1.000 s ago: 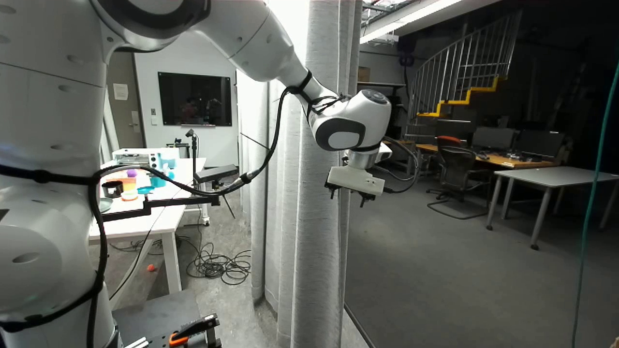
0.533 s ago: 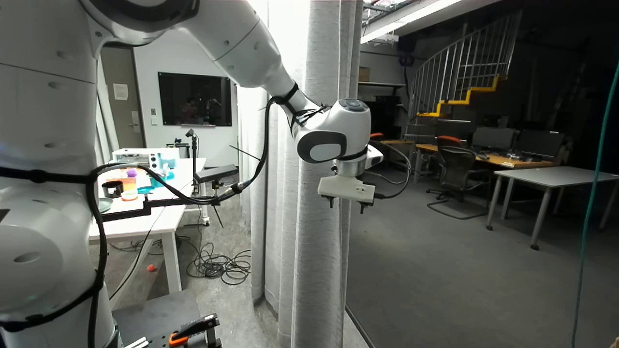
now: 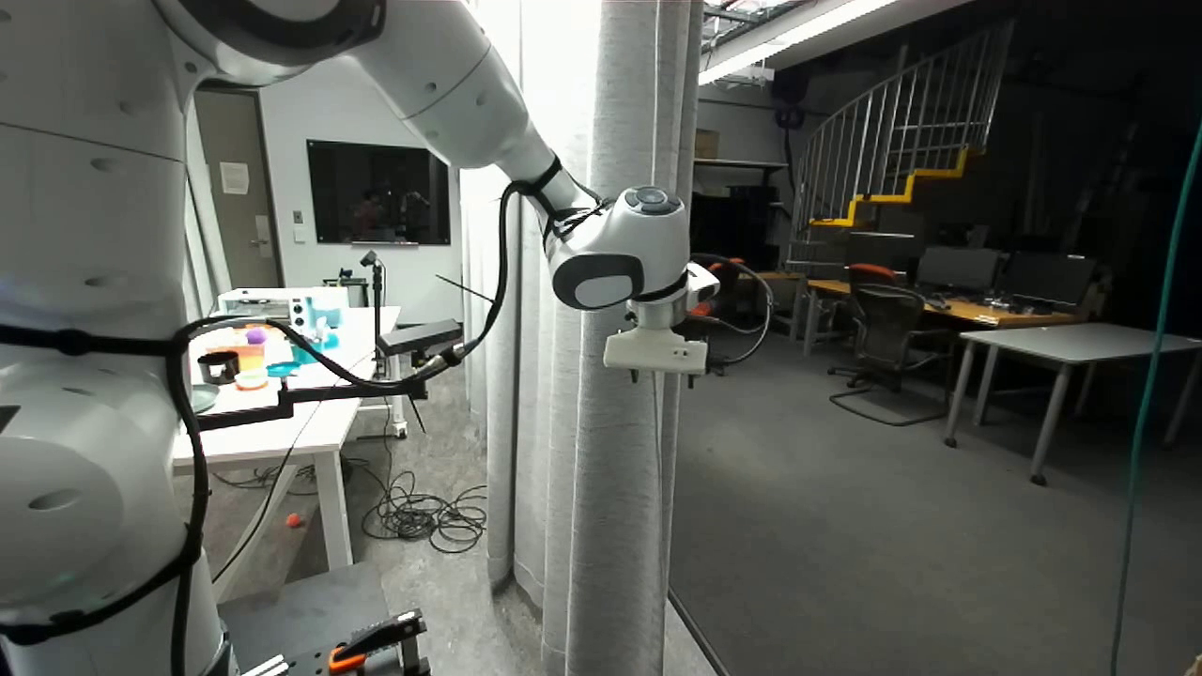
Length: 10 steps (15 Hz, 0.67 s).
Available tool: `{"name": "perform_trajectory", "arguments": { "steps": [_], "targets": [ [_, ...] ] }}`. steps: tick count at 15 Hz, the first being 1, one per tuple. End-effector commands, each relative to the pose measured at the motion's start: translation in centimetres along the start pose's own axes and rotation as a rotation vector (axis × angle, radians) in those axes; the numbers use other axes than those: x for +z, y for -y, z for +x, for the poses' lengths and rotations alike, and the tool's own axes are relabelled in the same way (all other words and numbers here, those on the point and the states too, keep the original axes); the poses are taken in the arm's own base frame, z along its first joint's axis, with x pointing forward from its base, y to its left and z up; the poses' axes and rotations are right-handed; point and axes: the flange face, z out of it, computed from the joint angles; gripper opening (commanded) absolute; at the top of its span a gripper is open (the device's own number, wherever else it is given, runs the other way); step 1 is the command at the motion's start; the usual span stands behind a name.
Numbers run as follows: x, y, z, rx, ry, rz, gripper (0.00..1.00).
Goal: Pull the curtain to the right
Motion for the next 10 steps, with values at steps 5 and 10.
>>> {"name": "perform_trajectory", "arguments": {
  "steps": [5, 10],
  "targets": [
    [-1.3, -1.0, 2.3, -0.081, -0.087, -0.109, 0.53],
    [-2.1, -2.2, 1.7, -0.071, -0.079, -0.159, 0.15]
  ]
}}
